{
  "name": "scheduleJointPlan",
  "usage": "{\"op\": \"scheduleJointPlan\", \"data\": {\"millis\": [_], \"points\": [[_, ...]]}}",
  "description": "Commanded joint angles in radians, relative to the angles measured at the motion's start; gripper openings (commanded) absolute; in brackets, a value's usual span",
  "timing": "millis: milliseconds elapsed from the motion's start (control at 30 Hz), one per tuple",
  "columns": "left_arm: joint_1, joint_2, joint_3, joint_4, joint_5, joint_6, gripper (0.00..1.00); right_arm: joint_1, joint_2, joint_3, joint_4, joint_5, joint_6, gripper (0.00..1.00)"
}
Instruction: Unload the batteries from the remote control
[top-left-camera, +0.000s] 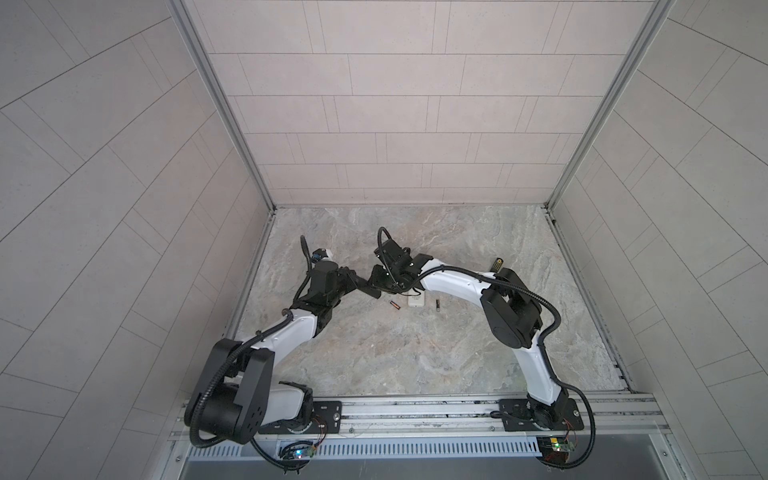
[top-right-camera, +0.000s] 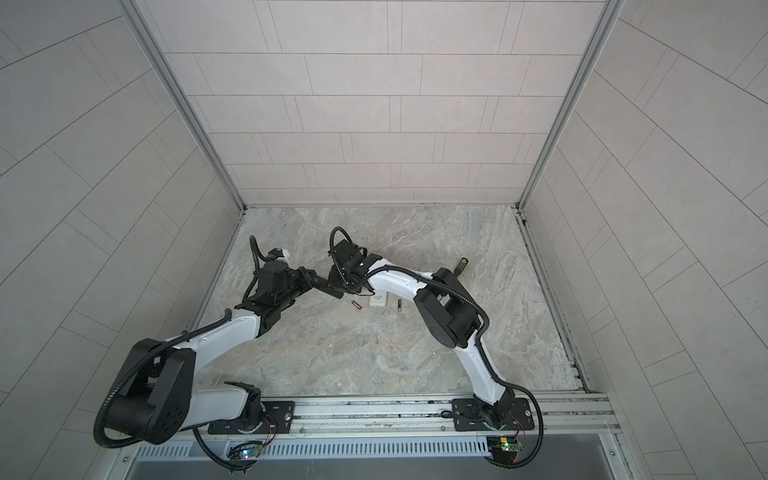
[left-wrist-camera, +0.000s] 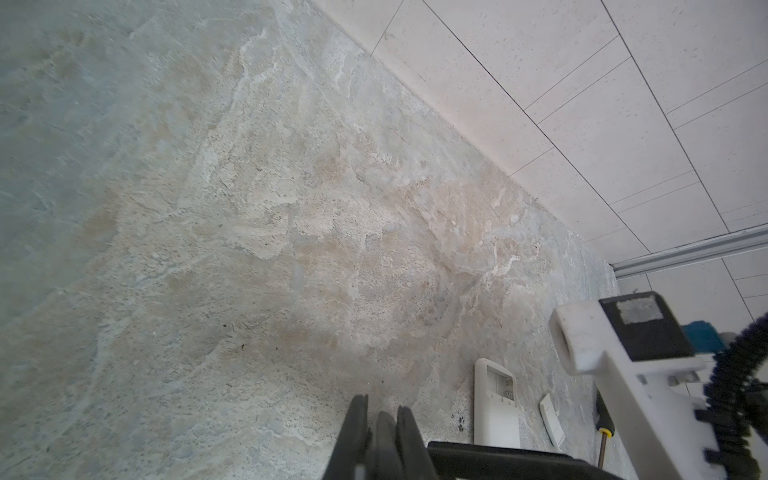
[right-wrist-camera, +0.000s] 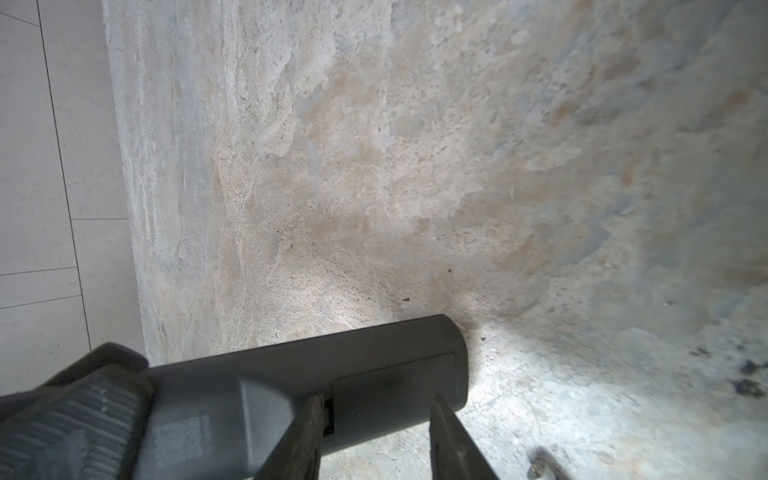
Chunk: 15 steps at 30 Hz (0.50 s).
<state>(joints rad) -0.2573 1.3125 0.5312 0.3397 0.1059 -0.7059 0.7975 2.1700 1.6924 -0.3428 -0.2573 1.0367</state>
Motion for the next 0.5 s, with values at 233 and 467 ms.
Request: {"op": "scheduleJointPlan", "data": {"millis": [233,467], "points": [[-0.008,0.015,0.003,-0.044,0.028,0.013,0.00,0.033,0.123,0.146,-0.260,0.051,-0.025,0.44],[-0.010,0.020,0.004,-0.039,0.031,0.008,0.00,0.042,0.152,0.188,-0.330,0.116,-0.046,0.45]]}}
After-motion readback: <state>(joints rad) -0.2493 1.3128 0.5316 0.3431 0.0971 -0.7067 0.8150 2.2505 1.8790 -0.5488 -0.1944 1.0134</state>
